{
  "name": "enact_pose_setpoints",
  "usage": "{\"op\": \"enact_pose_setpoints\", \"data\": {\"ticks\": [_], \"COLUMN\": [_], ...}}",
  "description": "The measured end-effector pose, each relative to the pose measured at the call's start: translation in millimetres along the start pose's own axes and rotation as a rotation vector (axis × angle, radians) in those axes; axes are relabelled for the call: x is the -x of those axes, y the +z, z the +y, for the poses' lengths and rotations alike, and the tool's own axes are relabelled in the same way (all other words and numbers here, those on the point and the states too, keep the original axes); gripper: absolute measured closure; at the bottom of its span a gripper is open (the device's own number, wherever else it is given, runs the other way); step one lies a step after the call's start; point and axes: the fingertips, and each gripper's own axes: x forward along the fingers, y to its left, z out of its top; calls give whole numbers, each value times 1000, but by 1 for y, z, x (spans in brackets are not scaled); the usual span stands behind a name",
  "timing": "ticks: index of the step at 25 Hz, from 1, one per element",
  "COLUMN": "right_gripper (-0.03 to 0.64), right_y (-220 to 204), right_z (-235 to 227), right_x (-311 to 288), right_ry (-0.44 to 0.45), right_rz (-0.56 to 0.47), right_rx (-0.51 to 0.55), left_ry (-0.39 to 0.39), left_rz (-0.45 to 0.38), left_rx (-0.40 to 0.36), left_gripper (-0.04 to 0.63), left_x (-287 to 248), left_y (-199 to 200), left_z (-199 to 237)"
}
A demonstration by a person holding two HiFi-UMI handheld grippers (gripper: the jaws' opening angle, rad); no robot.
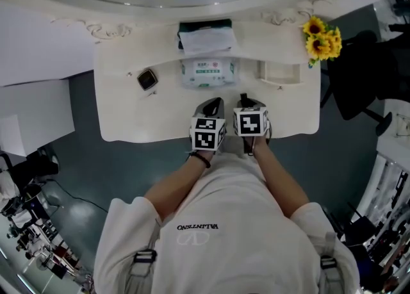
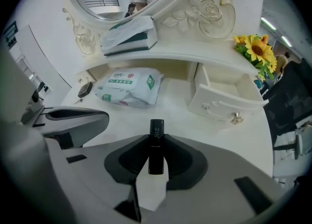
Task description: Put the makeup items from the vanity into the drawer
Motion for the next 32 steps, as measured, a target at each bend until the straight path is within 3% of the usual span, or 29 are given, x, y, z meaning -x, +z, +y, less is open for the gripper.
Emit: {"op": "enact_pose_setpoints", "data": {"ticks": [19,32], "right_gripper": [514,515], "right_y": [33,54], "right_z": [-49,-88], "right_x": [52,71], "right_ry": [2,-10], "right_rz": [-151,-201], "right_rx": [-36,-76], "left_ry": [-75,-110], "left_rz": [-31,-37], "left_rx": [-75,-117], "left_gripper": [594,594], "left_x": [-25,-47], "left_y": [42,74], "left_z": [-76,-112]}}
